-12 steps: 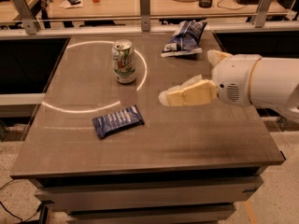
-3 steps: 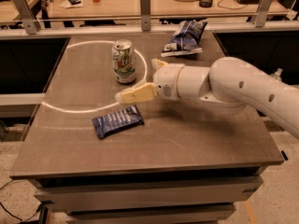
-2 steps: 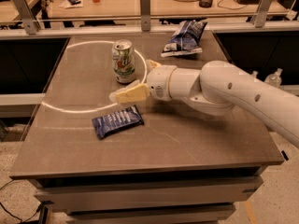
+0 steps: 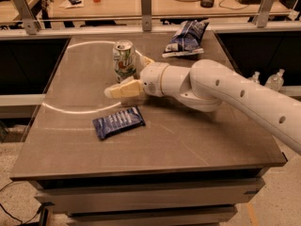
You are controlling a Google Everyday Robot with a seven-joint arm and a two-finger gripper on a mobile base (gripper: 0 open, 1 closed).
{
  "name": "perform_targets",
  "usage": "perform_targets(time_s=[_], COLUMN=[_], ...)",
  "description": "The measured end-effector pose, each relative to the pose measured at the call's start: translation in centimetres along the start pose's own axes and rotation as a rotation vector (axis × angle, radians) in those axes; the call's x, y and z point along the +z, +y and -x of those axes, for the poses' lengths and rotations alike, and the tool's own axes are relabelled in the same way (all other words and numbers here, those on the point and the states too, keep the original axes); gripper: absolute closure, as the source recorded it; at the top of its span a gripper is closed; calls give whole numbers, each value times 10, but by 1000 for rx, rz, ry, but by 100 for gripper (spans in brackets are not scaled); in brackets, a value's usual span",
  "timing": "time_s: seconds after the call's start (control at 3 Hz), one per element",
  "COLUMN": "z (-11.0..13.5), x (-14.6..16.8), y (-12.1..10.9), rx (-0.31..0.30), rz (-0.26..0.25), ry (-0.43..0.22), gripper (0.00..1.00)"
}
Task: Pick 7up can
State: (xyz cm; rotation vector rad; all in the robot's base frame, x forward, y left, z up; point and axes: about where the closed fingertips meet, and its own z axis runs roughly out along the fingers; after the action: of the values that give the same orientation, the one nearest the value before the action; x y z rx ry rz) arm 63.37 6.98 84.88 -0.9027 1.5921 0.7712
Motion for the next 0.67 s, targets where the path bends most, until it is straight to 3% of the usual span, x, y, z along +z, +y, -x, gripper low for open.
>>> perform_targets(time_s=[0.33,0.67], z=[5,7], x=[11,18], y=[-14,-21], rx=[-20,-30], rz=[-3,-3], ry=[-3,4], gripper=[0,18])
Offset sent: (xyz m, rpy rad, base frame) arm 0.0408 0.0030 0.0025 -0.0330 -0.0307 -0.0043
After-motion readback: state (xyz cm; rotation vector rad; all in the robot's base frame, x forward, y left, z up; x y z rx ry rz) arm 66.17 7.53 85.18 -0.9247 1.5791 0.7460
